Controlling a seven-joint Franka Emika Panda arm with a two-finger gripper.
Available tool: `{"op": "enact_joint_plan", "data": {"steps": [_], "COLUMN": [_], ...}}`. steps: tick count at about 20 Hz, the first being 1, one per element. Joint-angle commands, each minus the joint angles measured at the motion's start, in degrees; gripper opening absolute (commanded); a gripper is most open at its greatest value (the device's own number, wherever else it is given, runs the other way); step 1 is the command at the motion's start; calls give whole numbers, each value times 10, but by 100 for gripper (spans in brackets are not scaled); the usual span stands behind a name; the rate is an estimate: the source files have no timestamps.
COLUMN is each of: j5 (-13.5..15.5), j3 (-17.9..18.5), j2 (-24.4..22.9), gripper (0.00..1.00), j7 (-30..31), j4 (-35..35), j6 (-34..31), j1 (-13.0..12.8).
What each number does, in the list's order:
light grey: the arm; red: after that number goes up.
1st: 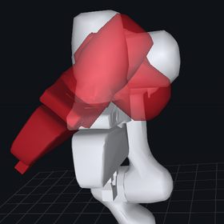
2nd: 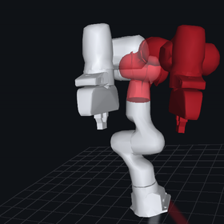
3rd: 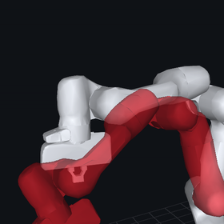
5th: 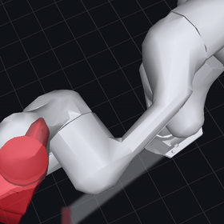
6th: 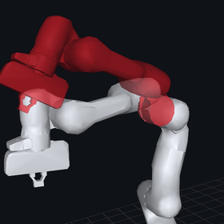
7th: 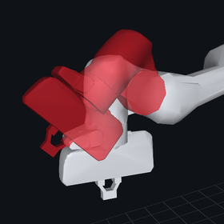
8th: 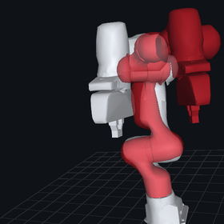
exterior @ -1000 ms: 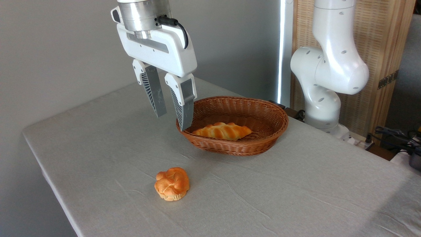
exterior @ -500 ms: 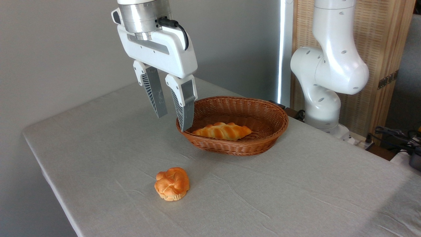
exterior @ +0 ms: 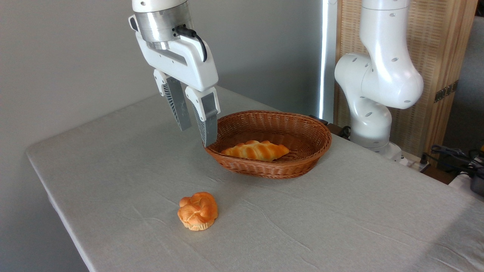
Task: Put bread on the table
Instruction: 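Lower the open gripper into the basket and close on the braided bread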
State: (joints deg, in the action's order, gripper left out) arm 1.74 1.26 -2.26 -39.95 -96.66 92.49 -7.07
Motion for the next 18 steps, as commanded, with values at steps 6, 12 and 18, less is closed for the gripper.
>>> {"op": "enact_joint_plan", "data": {"steps": [6, 12, 18], "j5": [13, -45, -89], "j3": [1, -70, -71], "j2": [-168, -173, -173], "gripper": [100, 100, 100], "j7": [-40, -62, -76], "j4": [-264, -362, -395], "j6": [93, 108, 114], "j1": [-69, -73, -73]}}
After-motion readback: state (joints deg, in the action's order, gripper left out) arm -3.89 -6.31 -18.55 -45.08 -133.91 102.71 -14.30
